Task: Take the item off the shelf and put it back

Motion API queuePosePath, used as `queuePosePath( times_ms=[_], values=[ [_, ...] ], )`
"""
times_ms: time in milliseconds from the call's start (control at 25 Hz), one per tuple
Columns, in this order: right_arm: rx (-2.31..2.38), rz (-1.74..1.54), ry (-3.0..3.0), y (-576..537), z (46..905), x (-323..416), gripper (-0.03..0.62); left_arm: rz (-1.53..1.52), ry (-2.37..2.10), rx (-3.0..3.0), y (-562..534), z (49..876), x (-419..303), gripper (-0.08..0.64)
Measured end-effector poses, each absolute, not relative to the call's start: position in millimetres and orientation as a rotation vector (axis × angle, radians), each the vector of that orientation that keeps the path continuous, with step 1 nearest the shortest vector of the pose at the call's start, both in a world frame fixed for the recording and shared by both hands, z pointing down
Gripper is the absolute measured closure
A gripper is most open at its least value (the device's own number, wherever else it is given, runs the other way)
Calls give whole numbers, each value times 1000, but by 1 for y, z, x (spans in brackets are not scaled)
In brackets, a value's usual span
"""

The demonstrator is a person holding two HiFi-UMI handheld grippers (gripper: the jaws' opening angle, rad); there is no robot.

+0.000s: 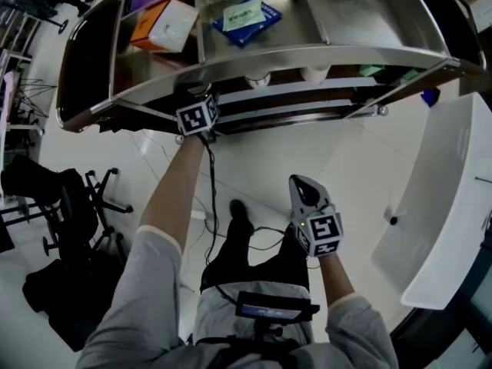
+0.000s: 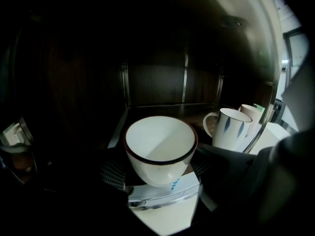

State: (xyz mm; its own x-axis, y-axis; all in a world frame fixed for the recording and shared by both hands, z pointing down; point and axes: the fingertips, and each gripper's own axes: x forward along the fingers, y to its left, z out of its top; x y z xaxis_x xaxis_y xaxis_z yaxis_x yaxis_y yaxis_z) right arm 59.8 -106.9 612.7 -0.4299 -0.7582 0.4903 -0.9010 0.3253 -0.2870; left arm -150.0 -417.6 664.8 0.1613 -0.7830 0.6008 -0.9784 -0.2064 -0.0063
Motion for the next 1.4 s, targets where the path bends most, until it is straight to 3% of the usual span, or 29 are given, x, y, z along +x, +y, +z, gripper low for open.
queuePosePath(
  times_ms=[800, 1400],
  values=[
    [1441, 736, -2373, -115, 597, 46, 583, 660, -1674, 2111, -398, 643, -156, 170],
    [1411, 644, -2388, -114, 548, 37, 583, 590, -1616, 2154, -300, 582, -161, 170]
  ],
)
